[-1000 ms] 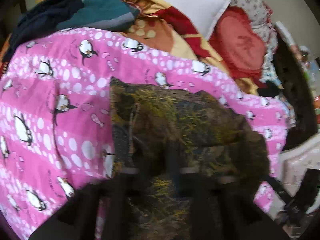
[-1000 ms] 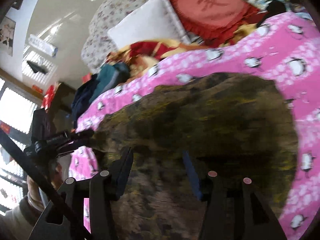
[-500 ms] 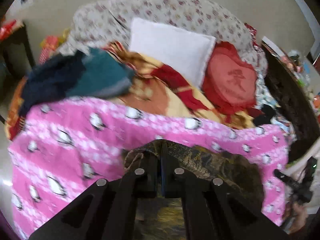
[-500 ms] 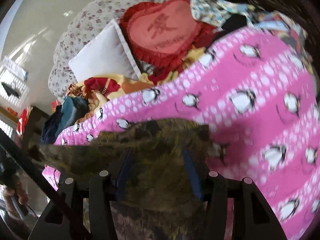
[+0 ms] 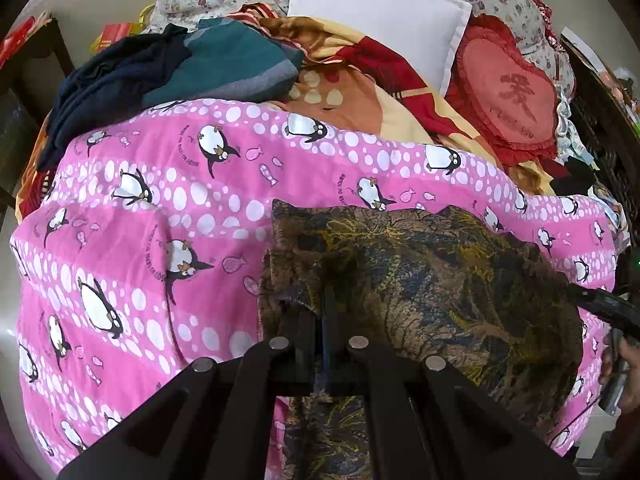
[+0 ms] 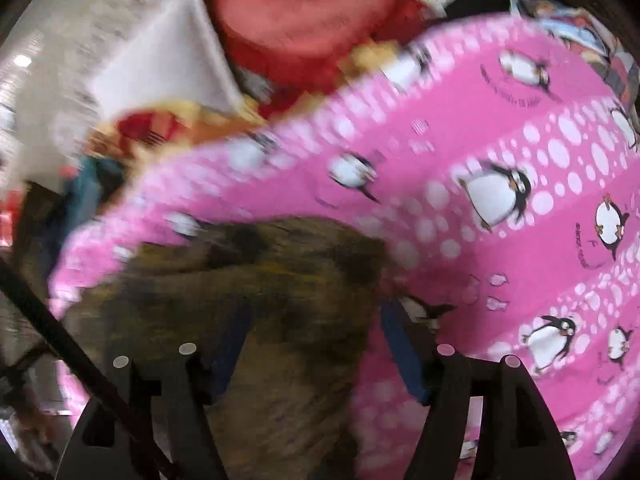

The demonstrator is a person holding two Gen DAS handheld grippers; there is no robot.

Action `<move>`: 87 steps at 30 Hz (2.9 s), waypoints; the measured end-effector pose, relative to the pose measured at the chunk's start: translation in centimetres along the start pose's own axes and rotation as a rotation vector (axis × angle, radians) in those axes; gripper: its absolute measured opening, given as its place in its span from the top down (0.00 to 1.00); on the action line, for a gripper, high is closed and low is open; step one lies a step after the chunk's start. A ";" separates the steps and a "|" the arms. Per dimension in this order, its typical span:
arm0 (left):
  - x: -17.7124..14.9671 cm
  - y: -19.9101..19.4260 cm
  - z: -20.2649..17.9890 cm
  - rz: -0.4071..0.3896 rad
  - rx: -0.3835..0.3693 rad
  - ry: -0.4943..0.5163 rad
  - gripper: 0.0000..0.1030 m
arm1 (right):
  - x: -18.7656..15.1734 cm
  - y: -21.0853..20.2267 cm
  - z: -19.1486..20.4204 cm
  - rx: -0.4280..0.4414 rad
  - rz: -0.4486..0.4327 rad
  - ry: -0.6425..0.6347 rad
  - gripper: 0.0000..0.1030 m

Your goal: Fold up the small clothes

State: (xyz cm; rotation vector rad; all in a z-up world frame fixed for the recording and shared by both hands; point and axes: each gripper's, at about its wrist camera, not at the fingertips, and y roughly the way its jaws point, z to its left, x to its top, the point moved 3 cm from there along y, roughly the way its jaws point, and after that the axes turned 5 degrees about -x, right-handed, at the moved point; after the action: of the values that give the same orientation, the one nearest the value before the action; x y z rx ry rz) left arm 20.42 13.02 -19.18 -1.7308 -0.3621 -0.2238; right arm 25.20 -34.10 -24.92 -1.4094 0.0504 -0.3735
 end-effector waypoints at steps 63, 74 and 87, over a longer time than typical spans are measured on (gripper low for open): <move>-19.3 -0.2 7.0 0.270 -0.007 -0.110 0.38 | -17.2 -2.9 -3.8 -0.015 0.039 -0.074 0.94; -22.5 -4.9 9.0 0.266 -0.074 -0.093 0.39 | -23.5 -8.3 -7.0 0.080 0.050 -0.035 0.45; -31.4 -7.2 11.2 0.413 -0.134 -0.064 0.38 | -36.7 -7.0 -11.5 0.136 0.233 0.103 0.36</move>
State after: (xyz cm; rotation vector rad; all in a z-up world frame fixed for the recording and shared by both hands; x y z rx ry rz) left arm -12.01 21.56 -25.60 -1.9055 -0.0308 0.1095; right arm -13.85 -35.45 -26.92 -1.2336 0.2663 -0.2508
